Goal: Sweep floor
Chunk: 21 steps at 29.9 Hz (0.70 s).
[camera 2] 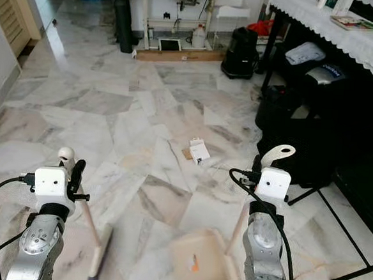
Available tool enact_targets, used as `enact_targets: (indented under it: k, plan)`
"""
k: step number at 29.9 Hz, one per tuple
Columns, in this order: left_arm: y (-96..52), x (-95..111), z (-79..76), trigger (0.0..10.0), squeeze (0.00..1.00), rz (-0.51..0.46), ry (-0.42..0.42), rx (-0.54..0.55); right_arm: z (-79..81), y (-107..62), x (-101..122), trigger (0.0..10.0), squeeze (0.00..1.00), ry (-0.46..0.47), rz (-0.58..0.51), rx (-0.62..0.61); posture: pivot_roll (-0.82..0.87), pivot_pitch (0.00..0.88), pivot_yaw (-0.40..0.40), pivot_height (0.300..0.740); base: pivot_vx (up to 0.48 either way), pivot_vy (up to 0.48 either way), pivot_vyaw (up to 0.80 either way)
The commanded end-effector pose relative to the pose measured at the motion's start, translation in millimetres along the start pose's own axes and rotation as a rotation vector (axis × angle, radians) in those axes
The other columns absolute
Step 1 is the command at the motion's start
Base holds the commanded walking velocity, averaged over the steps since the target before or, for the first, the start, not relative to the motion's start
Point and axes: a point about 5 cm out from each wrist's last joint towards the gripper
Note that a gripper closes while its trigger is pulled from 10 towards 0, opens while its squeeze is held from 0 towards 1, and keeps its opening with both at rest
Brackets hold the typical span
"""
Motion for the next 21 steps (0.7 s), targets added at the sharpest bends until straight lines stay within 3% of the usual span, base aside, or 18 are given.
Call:
enact_targets:
  k: [1,21]
  plan:
    - [4.2,10.5,-1.7,10.0,0.00,-0.052,0.005,-0.007,-0.2,3.3,6.8,10.0,0.00,0.010,-0.031,0.000,-0.01,0.000,-0.032,0.740,0.255,0.000,0.00]
    - [4.7,10.8,-0.7,10.0,0.00,-0.053,0.006,-0.008,2.0,3.4,6.7,10.0,0.00,0.009,-0.030,0.009,-0.01,0.000,-0.028,0.740,0.307,0.000,0.00]
Point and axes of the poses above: a point about 5 cm out from each wrist's last joint towards the gripper, its own y axis pointing out of the wrist towards the gripper, its own x axis along the axis of the wrist's last joint, z = x × y, and after that the axes turned 3 degrees about y, right-handed
